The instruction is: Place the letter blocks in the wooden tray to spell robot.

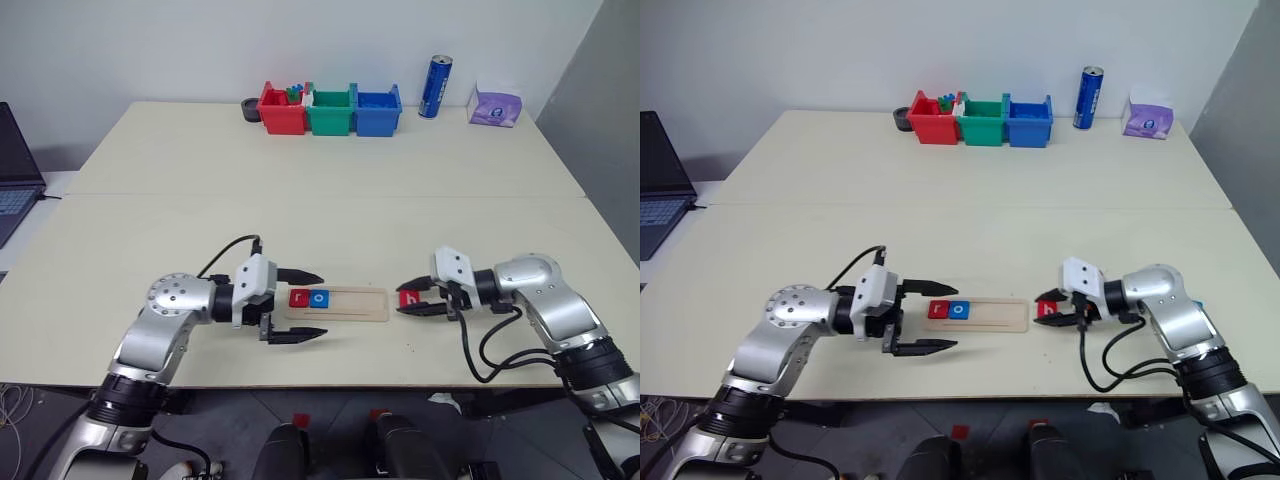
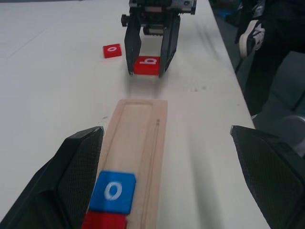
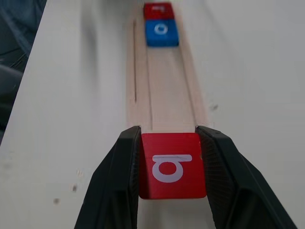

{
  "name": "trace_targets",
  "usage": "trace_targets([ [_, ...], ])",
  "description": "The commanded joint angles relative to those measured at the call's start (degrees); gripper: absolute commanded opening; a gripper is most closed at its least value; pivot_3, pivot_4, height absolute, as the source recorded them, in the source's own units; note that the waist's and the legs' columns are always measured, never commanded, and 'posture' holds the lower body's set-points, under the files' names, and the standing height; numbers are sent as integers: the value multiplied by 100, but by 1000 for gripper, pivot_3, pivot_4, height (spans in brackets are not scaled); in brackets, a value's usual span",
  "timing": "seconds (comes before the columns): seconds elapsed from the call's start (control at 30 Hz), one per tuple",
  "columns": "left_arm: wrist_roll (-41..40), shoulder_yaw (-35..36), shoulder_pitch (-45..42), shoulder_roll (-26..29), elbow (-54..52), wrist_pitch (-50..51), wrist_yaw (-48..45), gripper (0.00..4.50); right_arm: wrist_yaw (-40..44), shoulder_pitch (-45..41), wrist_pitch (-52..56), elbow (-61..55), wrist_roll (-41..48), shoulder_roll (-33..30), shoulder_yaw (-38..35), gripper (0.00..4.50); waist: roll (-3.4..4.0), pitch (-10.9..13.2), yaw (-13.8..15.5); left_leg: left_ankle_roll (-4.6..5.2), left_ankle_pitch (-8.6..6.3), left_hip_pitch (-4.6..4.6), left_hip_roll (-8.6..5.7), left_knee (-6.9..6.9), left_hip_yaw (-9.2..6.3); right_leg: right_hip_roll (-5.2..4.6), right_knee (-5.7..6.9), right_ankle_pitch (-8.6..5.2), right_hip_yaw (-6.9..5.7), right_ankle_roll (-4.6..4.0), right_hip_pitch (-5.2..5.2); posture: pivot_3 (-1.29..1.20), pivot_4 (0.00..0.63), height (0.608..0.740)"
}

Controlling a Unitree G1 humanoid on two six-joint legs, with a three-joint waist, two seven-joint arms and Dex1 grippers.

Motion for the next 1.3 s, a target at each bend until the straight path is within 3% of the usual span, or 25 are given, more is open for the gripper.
trace_targets([
  [0.03,-308,602,258,371,102,59,-93,4500,-428,-251,458,-117,-77,411,162,1455,0,0,-18,0,0,0,1,-2,0,0,0,0,1,0,0,0,150,740],
  [0.37,-359,964,650,729,137,30,-115,4500,-872,-423,614,83,-319,1192,557,1455,1,1,30,0,0,-12,0,-1,2,-20,-4,-2,-3,-3,-6,0,150,740],
  [1.3,-288,820,459,742,213,-24,-210,4500,-815,-581,712,458,-395,1477,745,1455,2,1,6,0,0,-11,-1,-5,1,-5,0,-2,-6,-4,-12,0,150,740],
])
